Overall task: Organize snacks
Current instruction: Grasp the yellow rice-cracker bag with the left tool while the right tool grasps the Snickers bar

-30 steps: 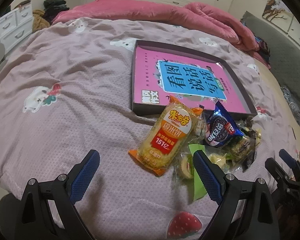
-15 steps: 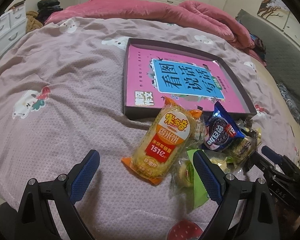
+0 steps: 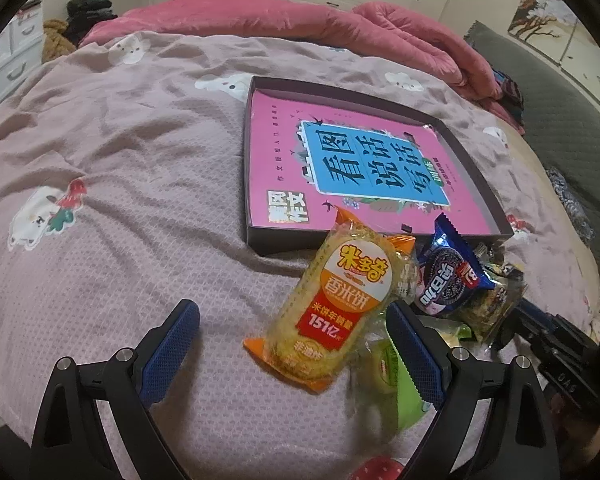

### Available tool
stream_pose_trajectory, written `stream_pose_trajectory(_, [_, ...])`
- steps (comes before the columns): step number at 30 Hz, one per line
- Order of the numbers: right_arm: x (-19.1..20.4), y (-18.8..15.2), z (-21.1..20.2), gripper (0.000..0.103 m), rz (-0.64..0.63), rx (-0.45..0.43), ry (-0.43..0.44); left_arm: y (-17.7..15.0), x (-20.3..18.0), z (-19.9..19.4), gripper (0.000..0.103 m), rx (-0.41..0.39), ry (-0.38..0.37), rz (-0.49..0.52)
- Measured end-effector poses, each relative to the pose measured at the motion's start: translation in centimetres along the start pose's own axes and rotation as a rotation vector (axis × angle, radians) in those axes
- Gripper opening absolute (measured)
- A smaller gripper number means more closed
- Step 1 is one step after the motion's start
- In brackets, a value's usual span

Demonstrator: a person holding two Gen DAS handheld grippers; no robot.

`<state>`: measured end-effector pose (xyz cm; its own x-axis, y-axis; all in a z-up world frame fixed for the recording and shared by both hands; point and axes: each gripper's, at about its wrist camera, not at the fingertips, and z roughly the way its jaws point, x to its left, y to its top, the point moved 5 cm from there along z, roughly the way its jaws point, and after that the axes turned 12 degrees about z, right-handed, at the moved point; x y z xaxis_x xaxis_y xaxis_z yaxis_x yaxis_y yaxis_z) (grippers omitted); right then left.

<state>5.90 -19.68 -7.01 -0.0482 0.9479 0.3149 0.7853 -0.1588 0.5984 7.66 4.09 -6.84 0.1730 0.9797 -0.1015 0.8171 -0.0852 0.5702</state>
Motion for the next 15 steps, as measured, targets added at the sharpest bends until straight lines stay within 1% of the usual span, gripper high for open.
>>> stream_pose_trajectory(8, [-0.6,0.3,-0.7,0.030,0.022,-0.016,0.003,0.5,-0.1,1.4,0.094,0.009,-0.029,0.011])
stream_pose_trajectory(10, [-0.7,0.4,-0.8,0.030,0.029,-0.015,0.004,0.5,-0.1,1.7,0.086,0.013,-0.033,0.013])
stream_pose_trajectory(11, [-0.8,0.3,-0.9,0.030,0.032,-0.015,0.005,0.5,-0.1,1.9,0.084,0.021,-0.033,0.014])
stream_pose_trajectory(12, [-0.9,0.3,-1.0,0.030,0.036,-0.017,0.007,0.4,-0.1,2.1,0.080,0.028,-0.034,0.011])
stream_pose_trajectory(13, [-1.0,0.4,-1.1,0.030,0.041,-0.018,0.009,0.4,-0.1,2.2,0.072,0.032,-0.042,0.009])
stream_pose_trajectory(15, [-1.1,0.4,-1.3,0.030,0.051,-0.022,0.010,0.2,-0.2,2.4,0.063,0.037,-0.045,0.012])
